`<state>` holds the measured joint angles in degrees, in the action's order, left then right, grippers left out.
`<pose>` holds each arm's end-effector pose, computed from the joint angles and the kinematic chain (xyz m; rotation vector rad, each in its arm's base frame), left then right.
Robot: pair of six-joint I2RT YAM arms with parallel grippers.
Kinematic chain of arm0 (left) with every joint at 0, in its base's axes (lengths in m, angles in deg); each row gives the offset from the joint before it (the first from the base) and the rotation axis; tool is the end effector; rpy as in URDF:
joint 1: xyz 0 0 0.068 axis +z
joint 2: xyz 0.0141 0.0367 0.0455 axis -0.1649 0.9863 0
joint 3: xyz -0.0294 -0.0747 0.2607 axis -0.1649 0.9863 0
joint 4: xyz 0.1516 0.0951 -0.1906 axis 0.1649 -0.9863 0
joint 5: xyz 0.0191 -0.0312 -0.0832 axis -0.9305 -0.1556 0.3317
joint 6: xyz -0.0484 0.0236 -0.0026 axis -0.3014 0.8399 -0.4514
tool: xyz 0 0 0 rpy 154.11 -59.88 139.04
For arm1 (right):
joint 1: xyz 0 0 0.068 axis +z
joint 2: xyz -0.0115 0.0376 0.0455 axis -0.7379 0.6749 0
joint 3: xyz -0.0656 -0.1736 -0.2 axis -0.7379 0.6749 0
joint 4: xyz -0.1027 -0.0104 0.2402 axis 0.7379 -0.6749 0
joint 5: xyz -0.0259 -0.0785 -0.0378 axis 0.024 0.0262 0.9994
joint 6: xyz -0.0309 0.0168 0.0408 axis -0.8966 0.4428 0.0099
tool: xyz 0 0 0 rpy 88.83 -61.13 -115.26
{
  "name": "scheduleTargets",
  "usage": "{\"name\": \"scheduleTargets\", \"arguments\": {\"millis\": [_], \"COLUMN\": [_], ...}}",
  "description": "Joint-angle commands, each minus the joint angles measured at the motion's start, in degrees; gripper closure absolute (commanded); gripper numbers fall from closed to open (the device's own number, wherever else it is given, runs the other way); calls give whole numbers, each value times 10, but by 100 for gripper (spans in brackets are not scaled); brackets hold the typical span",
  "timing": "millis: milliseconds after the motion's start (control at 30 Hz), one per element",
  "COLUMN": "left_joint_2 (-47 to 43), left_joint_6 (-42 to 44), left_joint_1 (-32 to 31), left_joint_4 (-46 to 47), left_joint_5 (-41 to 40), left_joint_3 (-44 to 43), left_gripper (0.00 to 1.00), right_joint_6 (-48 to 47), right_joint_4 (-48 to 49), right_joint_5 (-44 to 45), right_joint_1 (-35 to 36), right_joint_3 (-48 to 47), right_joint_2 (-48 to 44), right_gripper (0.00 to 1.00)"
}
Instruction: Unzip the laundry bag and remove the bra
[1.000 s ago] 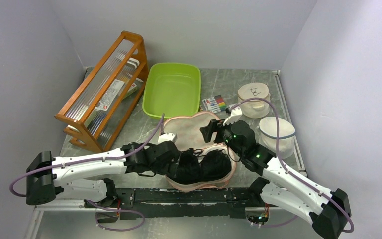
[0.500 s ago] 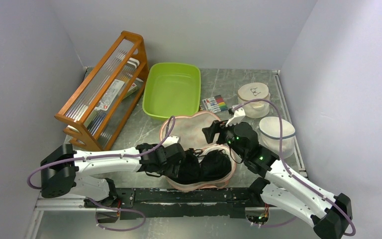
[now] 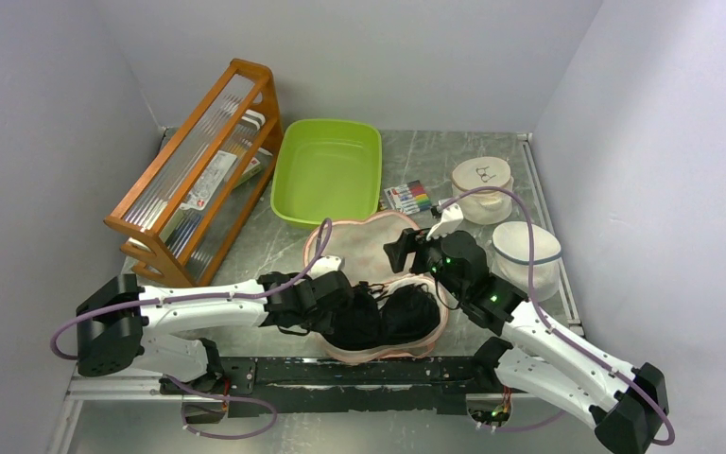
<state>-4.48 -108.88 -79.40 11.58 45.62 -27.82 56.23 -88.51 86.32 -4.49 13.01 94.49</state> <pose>0.0931 -0.2266 0.1989 0.2697 2.6699 -0.3441 0.1438 0.1239 0.2685 -0.1438 1.9191 0.6099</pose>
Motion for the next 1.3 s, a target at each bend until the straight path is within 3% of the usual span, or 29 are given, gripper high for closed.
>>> {"name": "scheduleTargets", "arguments": {"millis": [0,233,467,667,800,1033,1267], "left_joint_2": [-2,-52,-142,-167,-151,-129,-68], "left_joint_6": [4,42,85,120,149,164,142], "left_joint_1": [1,0,25,111,174,246,307], "left_joint_4": [31,41,93,105,87,76,6], "left_joint_5": [5,12,28,99,154,194,146], "left_joint_3": [2,-46,-99,-158,-205,-258,-370], "left_gripper": [66,93,93,93,93,93,93], "right_joint_6": [-12,-19,-24,-26,-27,-28,-33], "right_joint_4": [9,-23,-29,-38,-51,-84,-79], "right_joint_5": [13,21,47,97,114,134,137], "right_joint_1": [-3,-3,-3,-3,-4,-3,-3], "right_joint_3": [-7,-30,-37,-29,-26,-32,-32], "right_joint_2": [-8,-29,-94,-186,-226,-221,-214], "right_gripper": [24,24,24,24,24,24,24]}}
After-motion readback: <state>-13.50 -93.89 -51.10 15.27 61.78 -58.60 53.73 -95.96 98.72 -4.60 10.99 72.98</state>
